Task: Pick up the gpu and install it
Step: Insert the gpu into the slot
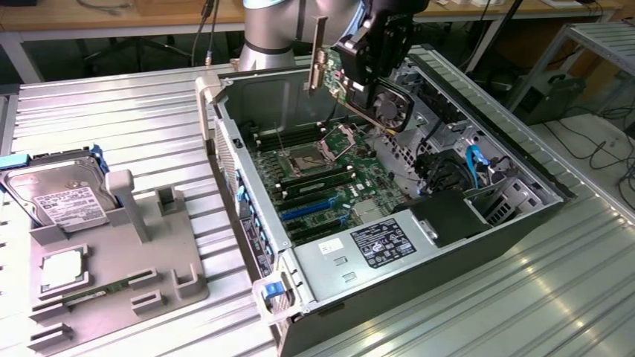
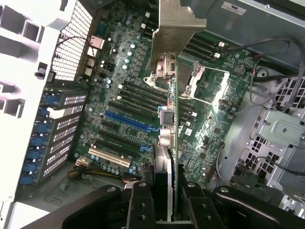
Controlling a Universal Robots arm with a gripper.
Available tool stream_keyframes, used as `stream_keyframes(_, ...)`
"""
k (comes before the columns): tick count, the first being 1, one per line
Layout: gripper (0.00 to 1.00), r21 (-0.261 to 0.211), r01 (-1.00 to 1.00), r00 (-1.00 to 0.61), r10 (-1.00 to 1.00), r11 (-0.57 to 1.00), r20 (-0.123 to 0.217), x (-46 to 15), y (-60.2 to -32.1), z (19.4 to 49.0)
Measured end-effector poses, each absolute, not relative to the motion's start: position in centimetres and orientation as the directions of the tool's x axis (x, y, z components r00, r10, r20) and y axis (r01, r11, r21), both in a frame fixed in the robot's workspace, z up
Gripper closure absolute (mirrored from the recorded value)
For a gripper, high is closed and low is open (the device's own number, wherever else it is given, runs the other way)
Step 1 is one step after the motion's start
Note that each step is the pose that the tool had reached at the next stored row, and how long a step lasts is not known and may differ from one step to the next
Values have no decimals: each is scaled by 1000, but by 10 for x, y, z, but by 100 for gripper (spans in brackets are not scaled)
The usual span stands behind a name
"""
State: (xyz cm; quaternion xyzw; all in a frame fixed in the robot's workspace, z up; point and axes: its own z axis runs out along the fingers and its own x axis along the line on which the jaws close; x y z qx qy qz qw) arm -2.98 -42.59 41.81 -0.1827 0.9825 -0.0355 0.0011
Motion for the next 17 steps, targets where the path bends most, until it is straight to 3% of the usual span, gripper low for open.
stream_keyframes(17, 73, -70, -514, -857, -515, 855, 11, -30, -426, 418)
